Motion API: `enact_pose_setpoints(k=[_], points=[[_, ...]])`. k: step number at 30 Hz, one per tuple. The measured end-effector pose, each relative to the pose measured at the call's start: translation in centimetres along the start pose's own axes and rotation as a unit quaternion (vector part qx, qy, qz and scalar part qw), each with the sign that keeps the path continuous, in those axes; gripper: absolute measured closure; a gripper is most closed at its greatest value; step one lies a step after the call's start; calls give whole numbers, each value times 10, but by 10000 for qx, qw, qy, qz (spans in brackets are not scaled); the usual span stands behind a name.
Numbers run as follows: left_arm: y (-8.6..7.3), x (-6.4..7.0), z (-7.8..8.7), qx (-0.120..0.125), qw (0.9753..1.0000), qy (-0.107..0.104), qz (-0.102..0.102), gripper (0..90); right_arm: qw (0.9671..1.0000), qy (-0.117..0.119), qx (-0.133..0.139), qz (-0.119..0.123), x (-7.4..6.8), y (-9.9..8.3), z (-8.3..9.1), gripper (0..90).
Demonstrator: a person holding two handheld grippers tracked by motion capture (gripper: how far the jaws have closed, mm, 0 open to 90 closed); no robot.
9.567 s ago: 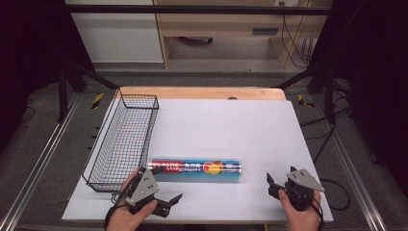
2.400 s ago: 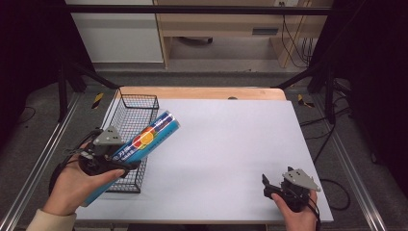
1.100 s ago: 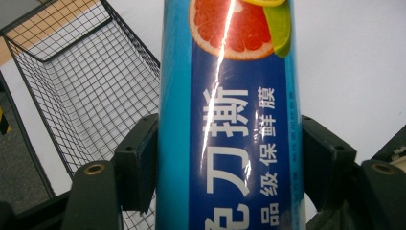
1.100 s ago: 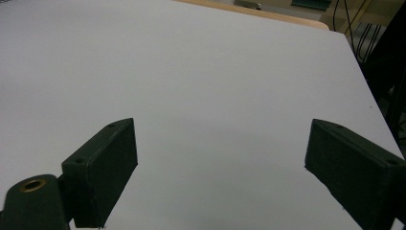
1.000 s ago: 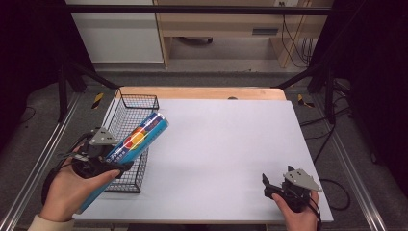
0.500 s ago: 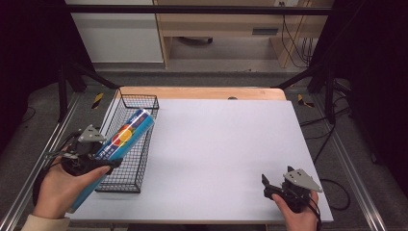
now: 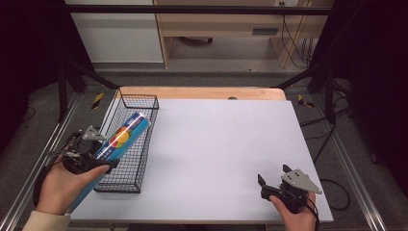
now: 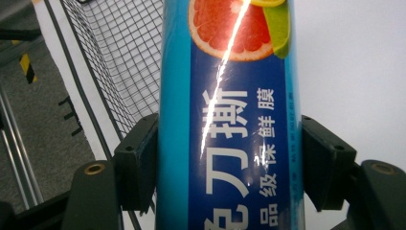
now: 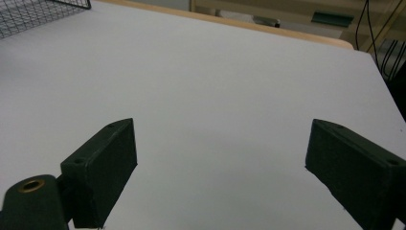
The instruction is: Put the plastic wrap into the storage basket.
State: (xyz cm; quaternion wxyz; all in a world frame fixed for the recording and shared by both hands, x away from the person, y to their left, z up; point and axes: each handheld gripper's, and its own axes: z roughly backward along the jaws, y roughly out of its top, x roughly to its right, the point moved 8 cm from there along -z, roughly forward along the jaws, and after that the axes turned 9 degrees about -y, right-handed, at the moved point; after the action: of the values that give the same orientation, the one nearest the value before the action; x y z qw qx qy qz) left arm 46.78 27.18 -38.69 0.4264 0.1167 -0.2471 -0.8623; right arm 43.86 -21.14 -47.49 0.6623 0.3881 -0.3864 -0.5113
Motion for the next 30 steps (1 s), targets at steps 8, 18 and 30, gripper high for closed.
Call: enact_pose_setpoints(k=[8,18,30], points=[[-3,-1,-6,-184,9998,73,28,322,9999,85,52,56,-5,3,1,110],[-6,-4,-7,-267,9996,83,64,322,10000,59,-31,58,-4,0,-2,108],[-8,-11,-12,-409,9987,149,247,321,9999,54,-79,62,-5,-2,-3,106]])
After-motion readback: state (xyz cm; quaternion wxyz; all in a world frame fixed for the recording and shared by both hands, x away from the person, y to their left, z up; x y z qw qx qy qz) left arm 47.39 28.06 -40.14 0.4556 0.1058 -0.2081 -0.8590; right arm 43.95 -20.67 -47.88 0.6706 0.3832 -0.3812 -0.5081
